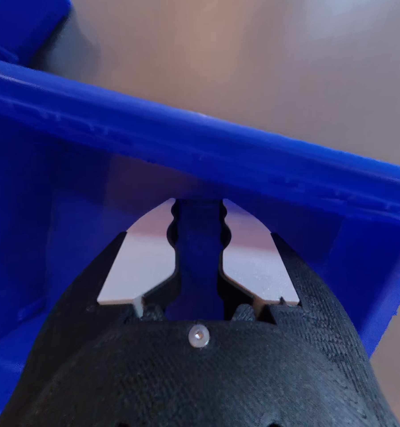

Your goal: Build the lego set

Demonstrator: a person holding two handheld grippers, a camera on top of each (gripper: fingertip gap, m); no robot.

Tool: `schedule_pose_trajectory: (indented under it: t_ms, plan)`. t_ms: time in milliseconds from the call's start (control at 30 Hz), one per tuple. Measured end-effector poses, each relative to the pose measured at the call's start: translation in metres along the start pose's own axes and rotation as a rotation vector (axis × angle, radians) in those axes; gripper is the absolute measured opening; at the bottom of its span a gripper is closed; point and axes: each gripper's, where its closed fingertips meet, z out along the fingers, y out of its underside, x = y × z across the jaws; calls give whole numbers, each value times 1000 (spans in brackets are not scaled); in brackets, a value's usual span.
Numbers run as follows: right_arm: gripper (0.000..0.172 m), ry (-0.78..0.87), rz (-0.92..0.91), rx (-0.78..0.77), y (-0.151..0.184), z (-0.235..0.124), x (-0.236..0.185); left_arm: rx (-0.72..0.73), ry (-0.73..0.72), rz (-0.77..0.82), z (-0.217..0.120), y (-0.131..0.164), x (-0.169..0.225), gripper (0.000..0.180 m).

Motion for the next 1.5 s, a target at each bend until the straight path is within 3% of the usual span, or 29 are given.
schedule_pose_trajectory:
  t_ms: [133,200,267,333,467,567,667,800,933,1067,1167,1233,1367,1433,1467,1500]
  plan:
    - [41,-4,5,17,-3,-1,0,245,-106,59,-78,-44,13,33]
    - [41,-14,6,19,-4,1,-2,350,-82,150,-111,-75,55,33]
    - [41,-28,4,20,-4,3,-5,400,13,248,-117,-101,117,33]
    - [41,-38,-5,25,-6,3,-9,412,92,339,-97,-122,176,33]
    - [41,-38,-27,36,-10,-1,-12,362,261,386,-14,-153,260,33]
    - [41,-34,-31,42,-12,-4,-12,324,316,407,41,-178,289,33]
    - [41,-36,-28,40,-11,-6,-11,314,317,428,68,-200,296,33]
    - [41,-44,-9,43,-11,-7,-8,293,337,441,70,-207,297,43]
    - [41,-49,9,52,-12,-7,-6,413,286,424,20,-205,285,43]
    - [41,-46,0,48,-12,-7,-7,545,84,421,-67,-173,252,41]
    - [41,-50,-10,44,-11,-7,-9,450,-90,326,-109,-110,194,47]
    - [41,-53,-17,40,-11,-5,-11,282,-144,234,-110,-48,156,52]
    - [40,-62,-28,15,-6,1,-14,-87,-157,151,-65,67,113,62]
    - [41,-61,-37,-9,-2,5,-15,-193,-177,186,-45,96,106,52]
    - [40,-59,-41,-20,0,6,-15,-214,-234,227,-41,103,99,34]
    - [40,-54,-45,-29,2,6,-15,-194,-291,272,-39,103,96,30]
